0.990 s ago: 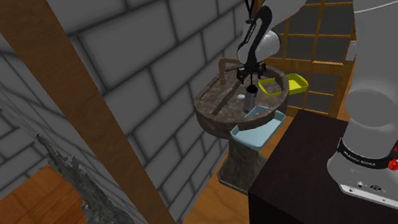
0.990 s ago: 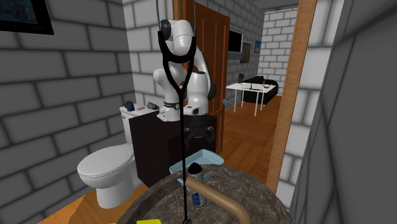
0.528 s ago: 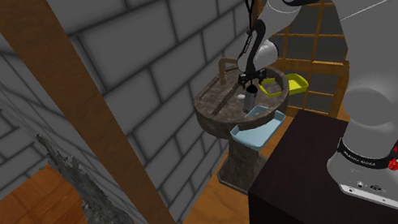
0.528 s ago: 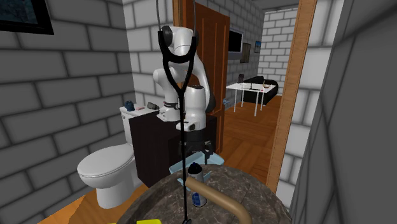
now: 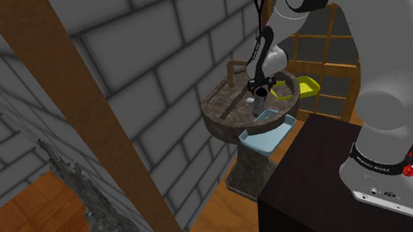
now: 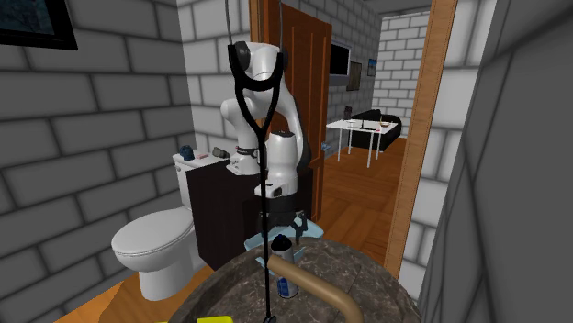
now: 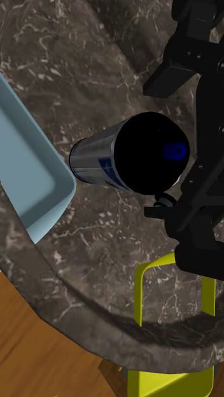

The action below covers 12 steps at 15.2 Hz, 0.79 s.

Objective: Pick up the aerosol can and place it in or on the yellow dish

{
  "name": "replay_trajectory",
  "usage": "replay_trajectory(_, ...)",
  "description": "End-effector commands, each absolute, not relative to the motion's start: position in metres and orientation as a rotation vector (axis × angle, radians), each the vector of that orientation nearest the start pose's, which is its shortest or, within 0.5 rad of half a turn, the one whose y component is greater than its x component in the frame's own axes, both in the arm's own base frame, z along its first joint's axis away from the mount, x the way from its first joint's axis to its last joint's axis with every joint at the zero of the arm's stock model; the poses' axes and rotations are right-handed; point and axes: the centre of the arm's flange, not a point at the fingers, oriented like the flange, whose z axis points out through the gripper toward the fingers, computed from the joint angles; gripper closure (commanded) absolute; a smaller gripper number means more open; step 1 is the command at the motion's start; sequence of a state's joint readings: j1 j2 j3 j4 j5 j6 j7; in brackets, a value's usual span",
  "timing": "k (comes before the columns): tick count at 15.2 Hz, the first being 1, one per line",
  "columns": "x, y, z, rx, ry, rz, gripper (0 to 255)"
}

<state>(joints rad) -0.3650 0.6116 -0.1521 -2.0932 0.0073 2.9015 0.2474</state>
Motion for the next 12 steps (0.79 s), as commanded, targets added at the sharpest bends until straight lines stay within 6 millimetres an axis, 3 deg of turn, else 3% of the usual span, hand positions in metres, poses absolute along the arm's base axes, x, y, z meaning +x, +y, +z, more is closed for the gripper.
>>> replay_trajectory(1, 0.5167, -0.2943, 0.1473, -3.019, 1.163, -0.31, 0)
replay_trajectory(3, 0.5167, -0.2943, 0.1474, -3.019, 1.163, -0.31, 0)
replay_trajectory(4, 0.5167, -0.2943, 0.1474, -3.019, 1.163, -0.31, 255)
replay_trajectory(12, 0.5167, -0.2947, 0.1475, -3.019, 1.163, -0.31, 255)
